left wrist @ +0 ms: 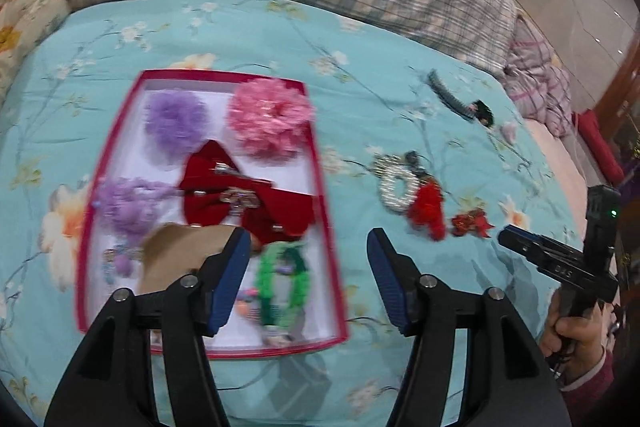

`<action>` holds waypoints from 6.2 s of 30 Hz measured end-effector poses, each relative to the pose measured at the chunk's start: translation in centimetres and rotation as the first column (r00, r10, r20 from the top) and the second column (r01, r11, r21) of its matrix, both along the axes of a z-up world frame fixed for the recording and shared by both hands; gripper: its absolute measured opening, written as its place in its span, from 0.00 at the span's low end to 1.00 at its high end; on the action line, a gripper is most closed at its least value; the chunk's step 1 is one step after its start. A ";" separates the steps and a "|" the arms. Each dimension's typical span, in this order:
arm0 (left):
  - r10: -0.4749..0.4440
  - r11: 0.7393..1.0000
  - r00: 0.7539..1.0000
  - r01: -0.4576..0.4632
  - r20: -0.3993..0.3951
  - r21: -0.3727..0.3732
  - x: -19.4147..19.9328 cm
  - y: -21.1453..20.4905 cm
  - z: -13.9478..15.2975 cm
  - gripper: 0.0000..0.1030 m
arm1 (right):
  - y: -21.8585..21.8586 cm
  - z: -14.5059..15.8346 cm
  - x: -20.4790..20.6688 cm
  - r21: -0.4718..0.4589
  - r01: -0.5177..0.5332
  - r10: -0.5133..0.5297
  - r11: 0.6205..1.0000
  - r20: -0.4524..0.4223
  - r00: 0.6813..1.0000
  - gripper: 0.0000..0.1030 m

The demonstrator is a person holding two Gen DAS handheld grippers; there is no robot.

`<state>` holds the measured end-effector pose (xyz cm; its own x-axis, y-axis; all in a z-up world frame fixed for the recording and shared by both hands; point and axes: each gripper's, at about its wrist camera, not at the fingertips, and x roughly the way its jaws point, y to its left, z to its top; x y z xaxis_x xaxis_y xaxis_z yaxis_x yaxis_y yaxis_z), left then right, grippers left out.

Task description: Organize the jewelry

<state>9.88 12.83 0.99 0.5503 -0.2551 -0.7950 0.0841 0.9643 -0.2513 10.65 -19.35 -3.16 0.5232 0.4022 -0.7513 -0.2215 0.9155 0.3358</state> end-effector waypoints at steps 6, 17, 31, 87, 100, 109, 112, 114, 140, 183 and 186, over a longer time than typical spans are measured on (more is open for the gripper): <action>-0.059 0.998 0.998 0.058 -0.033 -0.028 0.5 -3.5 -0.7 0.58 | -1.6 -0.6 0.5 -0.009 0.027 -0.027 1.000 -0.009 1.000 0.43; -0.120 0.990 0.989 0.113 -0.083 -0.088 2.7 -8.0 -2.4 0.58 | -2.9 -1.2 1.1 0.012 0.045 -0.045 0.999 -0.021 0.999 0.44; -0.180 0.974 0.965 0.147 -0.191 -0.174 6.7 -13.3 -7.9 0.54 | -4.7 -1.9 1.7 0.033 0.075 -0.074 0.997 -0.035 0.997 0.45; 0.154 0.979 0.988 -0.156 -0.029 -0.129 -0.9 6.8 -1.1 0.07 | 13.5 0.4 3.5 0.023 -0.274 0.273 0.961 0.056 0.960 0.30; 0.237 0.966 0.971 -0.240 -0.043 -0.097 0.6 12.0 -2.0 0.07 | 20.8 0.4 5.0 0.046 -0.380 0.377 0.924 0.052 0.925 0.30; 0.253 0.961 0.964 -0.260 -0.079 -0.091 1.9 13.7 -3.4 0.07 | 24.8 -0.6 6.4 0.024 -0.427 0.427 0.904 0.022 0.904 0.31; 0.256 0.959 0.961 -0.266 -0.107 -0.092 2.3 14.3 -4.2 0.07 | 25.8 -1.4 7.1 0.002 -0.433 0.433 0.902 0.003 0.902 0.31; 0.260 0.958 0.958 -0.272 -0.121 -0.091 2.5 14.6 -4.8 0.07 | 26.1 -1.7 7.4 -0.002 -0.433 0.433 0.901 -0.001 0.901 0.32; 0.275 0.959 0.955 -0.280 -0.109 -0.035 1.2 14.3 -4.2 0.31 | 25.7 -1.5 6.0 -0.084 -0.444 0.447 0.892 0.016 0.895 0.53; 0.355 0.928 0.934 -0.348 -0.035 0.131 -6.1 11.3 -0.5 0.70 | 20.1 0.7 -0.4 -0.027 -0.376 0.377 0.926 0.039 0.925 0.73; 0.362 0.923 0.932 -0.355 -0.023 0.148 -6.5 11.1 -0.2 0.75 | 20.1 0.7 -0.5 -0.031 -0.378 0.379 0.925 0.038 0.925 0.76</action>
